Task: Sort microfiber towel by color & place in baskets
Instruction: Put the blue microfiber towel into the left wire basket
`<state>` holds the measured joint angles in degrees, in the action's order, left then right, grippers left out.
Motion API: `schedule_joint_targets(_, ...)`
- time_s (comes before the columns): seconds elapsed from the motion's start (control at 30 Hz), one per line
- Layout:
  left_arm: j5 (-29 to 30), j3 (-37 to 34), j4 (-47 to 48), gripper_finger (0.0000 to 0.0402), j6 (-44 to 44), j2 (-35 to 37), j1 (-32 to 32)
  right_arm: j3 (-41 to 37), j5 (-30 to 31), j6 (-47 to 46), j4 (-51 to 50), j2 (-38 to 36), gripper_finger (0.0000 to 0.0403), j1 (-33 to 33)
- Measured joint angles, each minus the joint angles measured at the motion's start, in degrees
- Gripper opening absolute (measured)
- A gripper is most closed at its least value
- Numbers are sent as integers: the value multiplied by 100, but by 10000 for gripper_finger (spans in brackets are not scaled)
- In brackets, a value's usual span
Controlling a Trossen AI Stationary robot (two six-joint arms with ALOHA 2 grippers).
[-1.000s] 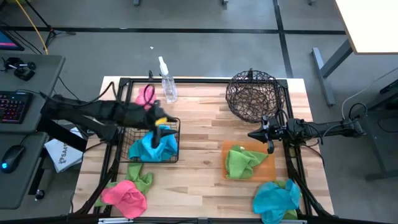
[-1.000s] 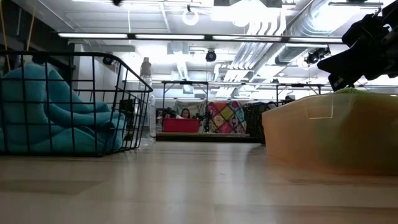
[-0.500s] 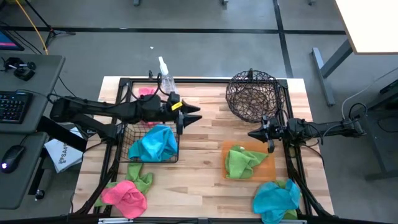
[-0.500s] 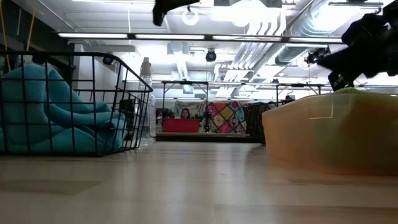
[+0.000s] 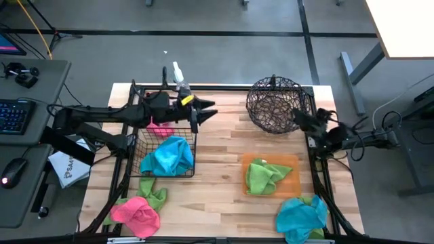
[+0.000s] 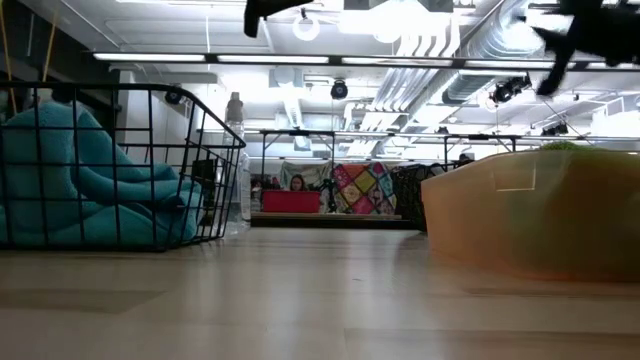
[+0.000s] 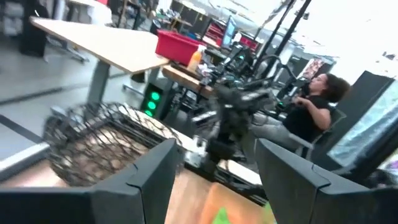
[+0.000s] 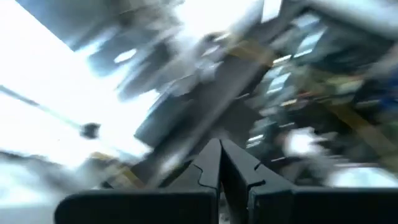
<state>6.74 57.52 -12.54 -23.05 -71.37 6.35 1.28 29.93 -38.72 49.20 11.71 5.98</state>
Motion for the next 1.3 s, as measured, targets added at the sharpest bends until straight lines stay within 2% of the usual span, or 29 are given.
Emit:
schedule_joint_targets(0.1,-7,0,165,207,182,160,167,554,-986,-46,15,519,0,2)
schedule_joint_targets(0.17,-11,2,299,207,252,268,244,1111,-1309,-138,-739,944,1,7)
schedule_joint_targets(0.3,-154,2,694,207,372,532,377,2532,-1954,-226,-3248,1897,15,8)
schedule_joint_targets(0.43,-439,2,1213,207,414,836,422,4203,-2909,-480,-5710,2958,62,109)
schedule_joint_targets(0.6,-869,4,2070,207,420,1133,416,6300,-3568,-756,-8744,4308,129,609)
schedule_joint_targets(0.8,-919,4,2679,207,425,1335,414,8072,-4611,-1962,-11623,5716,170,1451)
schedule_joint_targets(0.97,-1006,4,2811,207,603,1313,409,8565,-5301,-3323,-12964,6435,174,2242)
schedule_joint_targets(1.17,-1241,4,2859,207,819,1306,390,8306,-6047,-4910,-13169,6917,174,3171)
schedule_joint_targets(1.3,-1239,4,2873,207,875,1306,376,7958,-6357,-5674,-13179,7190,174,3484)
